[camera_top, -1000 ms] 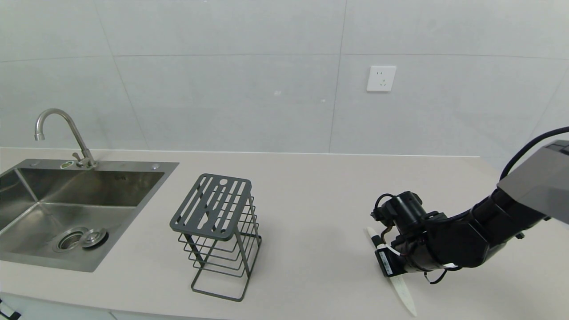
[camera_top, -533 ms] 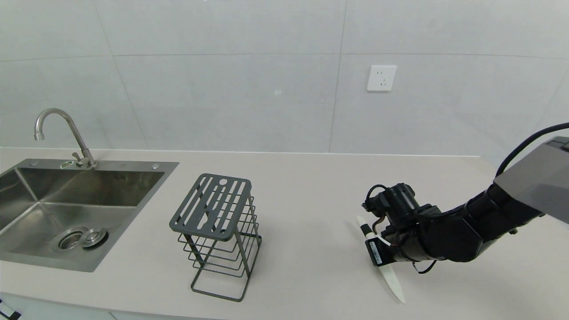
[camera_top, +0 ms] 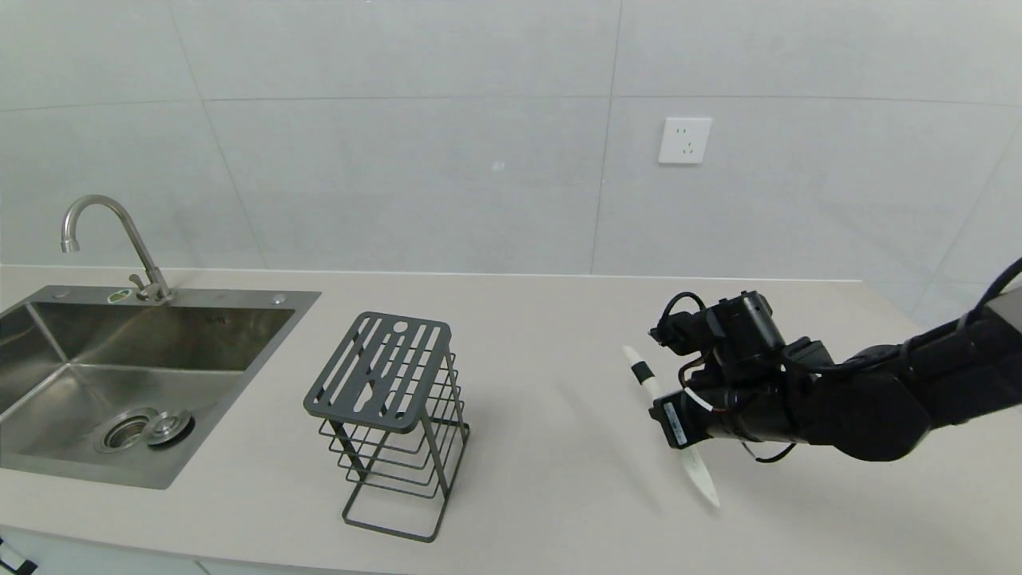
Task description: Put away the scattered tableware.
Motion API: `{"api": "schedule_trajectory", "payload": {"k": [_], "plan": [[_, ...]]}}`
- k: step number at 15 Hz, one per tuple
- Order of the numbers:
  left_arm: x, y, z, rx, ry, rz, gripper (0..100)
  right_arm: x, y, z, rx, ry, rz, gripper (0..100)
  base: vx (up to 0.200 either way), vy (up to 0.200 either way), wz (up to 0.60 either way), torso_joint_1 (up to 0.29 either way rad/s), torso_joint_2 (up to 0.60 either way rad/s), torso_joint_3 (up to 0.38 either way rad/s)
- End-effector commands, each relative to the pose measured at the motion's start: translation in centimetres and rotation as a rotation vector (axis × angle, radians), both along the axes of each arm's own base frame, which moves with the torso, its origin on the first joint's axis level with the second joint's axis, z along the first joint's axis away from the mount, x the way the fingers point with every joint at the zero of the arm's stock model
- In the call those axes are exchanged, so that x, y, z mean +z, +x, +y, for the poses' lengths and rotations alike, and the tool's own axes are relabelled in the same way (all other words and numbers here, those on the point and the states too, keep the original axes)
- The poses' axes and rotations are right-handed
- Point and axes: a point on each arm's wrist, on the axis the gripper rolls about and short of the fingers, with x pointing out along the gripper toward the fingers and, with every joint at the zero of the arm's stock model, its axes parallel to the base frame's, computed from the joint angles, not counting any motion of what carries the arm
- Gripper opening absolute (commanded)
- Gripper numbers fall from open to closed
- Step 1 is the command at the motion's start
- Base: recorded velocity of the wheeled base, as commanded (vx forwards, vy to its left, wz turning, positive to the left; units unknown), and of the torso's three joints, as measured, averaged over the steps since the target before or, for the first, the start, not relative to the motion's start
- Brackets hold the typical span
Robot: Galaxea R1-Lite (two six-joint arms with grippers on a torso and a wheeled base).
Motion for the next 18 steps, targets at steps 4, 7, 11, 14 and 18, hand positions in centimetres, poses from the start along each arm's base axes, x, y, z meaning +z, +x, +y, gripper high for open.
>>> {"api": "schedule_trajectory", "payload": {"k": [4, 7, 11, 14, 18], "plan": [[0.0, 0.0, 0.0, -0.002, 0.0, 0.001, 100, 3.6, 1.7, -0.2, 0.244, 0.114, -0.175, 0, 0.0, 0.0, 0.0, 0.0, 0.0, 0.0], [0.0, 0.0, 0.0, -0.002, 0.0, 0.003, 100, 4.0, 1.8, 0.0, 0.325, 0.125, -0.196, 0, 0.0, 0.0, 0.0, 0.0, 0.0, 0.0], [0.0, 0.0, 0.0, -0.003, 0.0, 0.001, 100, 5.6, 1.7, 0.5, 0.634, 0.208, -0.291, 0, 0.0, 0.0, 0.0, 0.0, 0.0, 0.0], [0.0, 0.0, 0.0, -0.006, 0.003, 0.001, 100, 5.7, 1.6, 0.7, 0.7, 0.219, -0.309, 0, 0.0, 0.0, 0.0, 0.0, 0.0, 0.0], [0.4, 0.0, -0.1, -0.064, 0.014, -0.035, 100, 6.2, 1.5, 0.8, 0.73, 0.214, -0.338, 0, 0.0, 0.0, 0.0, 0.0, 0.0, 0.0]]}}
